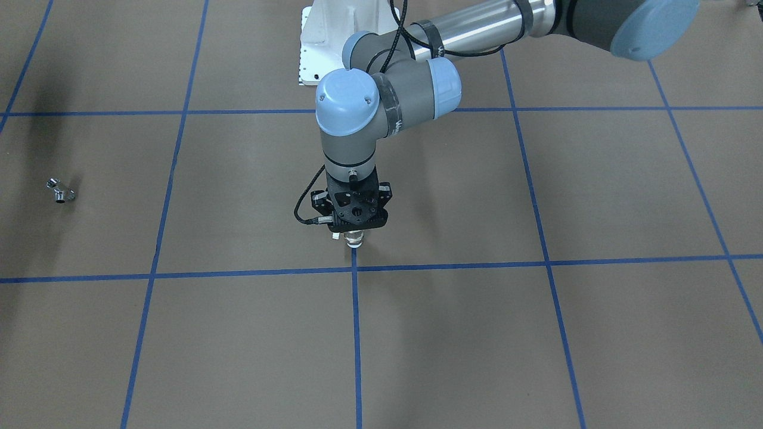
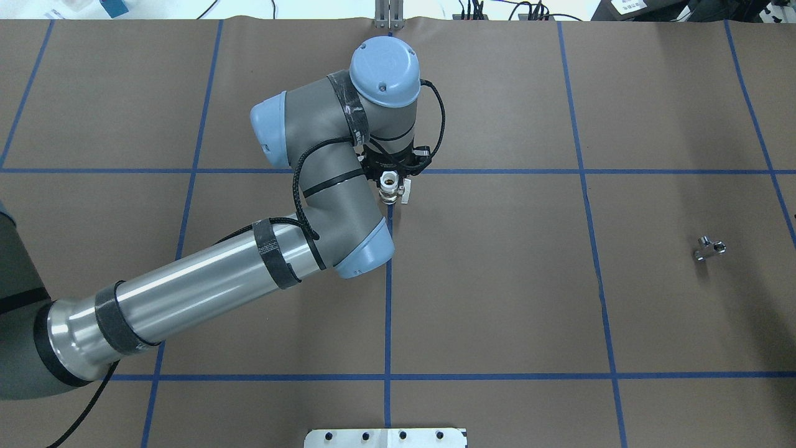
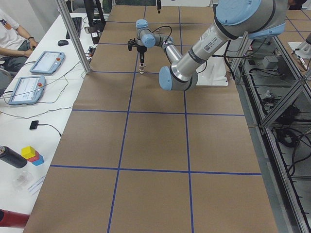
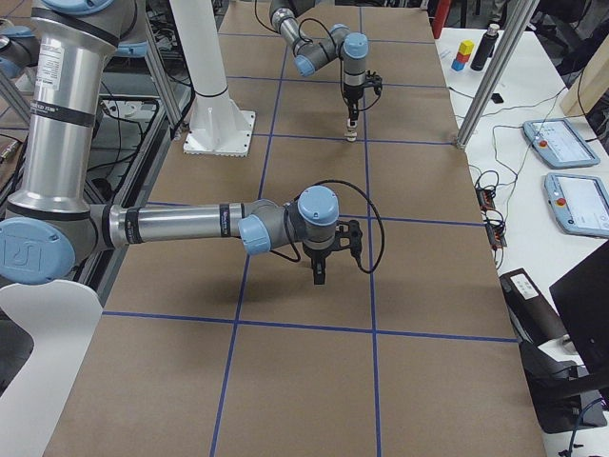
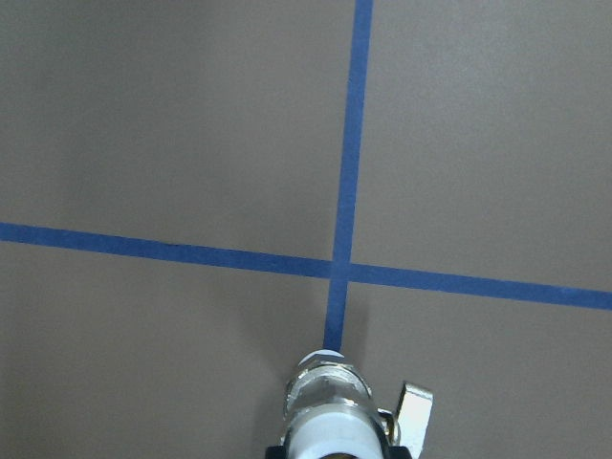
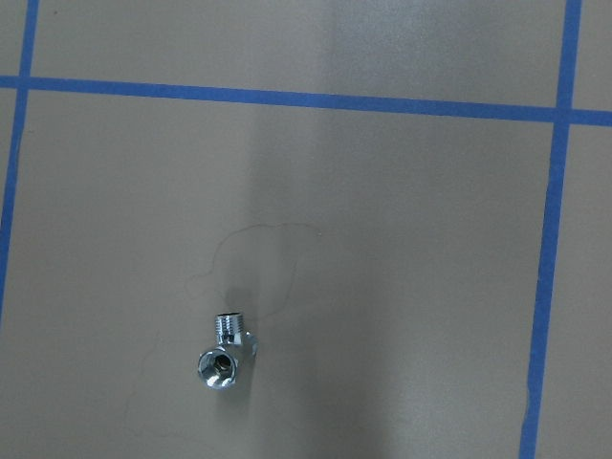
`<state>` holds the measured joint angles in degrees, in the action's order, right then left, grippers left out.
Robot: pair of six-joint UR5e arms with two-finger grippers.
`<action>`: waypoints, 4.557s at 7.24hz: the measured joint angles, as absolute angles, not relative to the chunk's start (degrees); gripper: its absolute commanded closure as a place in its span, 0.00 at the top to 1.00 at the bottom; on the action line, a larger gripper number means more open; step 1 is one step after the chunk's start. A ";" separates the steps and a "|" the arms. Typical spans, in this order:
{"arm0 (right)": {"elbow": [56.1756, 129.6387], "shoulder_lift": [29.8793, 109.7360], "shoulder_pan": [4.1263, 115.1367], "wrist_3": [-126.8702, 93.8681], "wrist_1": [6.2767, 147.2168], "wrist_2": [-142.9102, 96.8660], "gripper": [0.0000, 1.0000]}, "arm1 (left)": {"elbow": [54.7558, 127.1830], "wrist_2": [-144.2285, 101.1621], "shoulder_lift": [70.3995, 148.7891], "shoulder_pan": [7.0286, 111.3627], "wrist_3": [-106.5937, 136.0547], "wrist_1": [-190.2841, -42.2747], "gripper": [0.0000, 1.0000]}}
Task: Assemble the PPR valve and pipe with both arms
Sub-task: 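Lower the held valve upright onto the table centre, then open the left gripper and lift it away from the valve, then lower the right gripper onto the chrome pipe fitting and grasp it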
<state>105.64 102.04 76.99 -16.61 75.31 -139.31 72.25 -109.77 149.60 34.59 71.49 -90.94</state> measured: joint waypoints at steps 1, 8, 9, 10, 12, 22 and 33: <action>105.65 102.04 76.99 -16.63 75.32 -139.31 1.00 | 72.25 -109.78 149.59 34.51 71.47 -90.96 0.56; 105.64 102.04 76.99 -16.70 75.30 -139.29 1.00 | 76.30 -109.88 148.27 34.64 71.43 -89.73 0.76; 105.52 102.05 76.97 -16.68 75.27 -139.18 1.00 | 82.09 -109.97 145.06 34.80 71.30 -87.84 0.77; 105.12 102.09 76.64 -16.65 75.23 -138.96 0.99 | 91.01 -110.09 138.87 35.10 70.77 -85.77 0.77; 104.06 101.54 74.13 -16.96 75.16 -137.39 0.98 | 107.51 -112.56 123.93 38.29 64.38 -84.45 0.77; 95.84 96.69 58.17 -38.92 55.54 -128.27 0.63 | 115.34 -131.00 105.05 54.36 45.03 -84.46 0.91; 97.49 98.75 58.30 -39.17 55.54 -130.50 0.00 | 115.52 -130.17 105.21 54.28 45.66 -84.46 0.94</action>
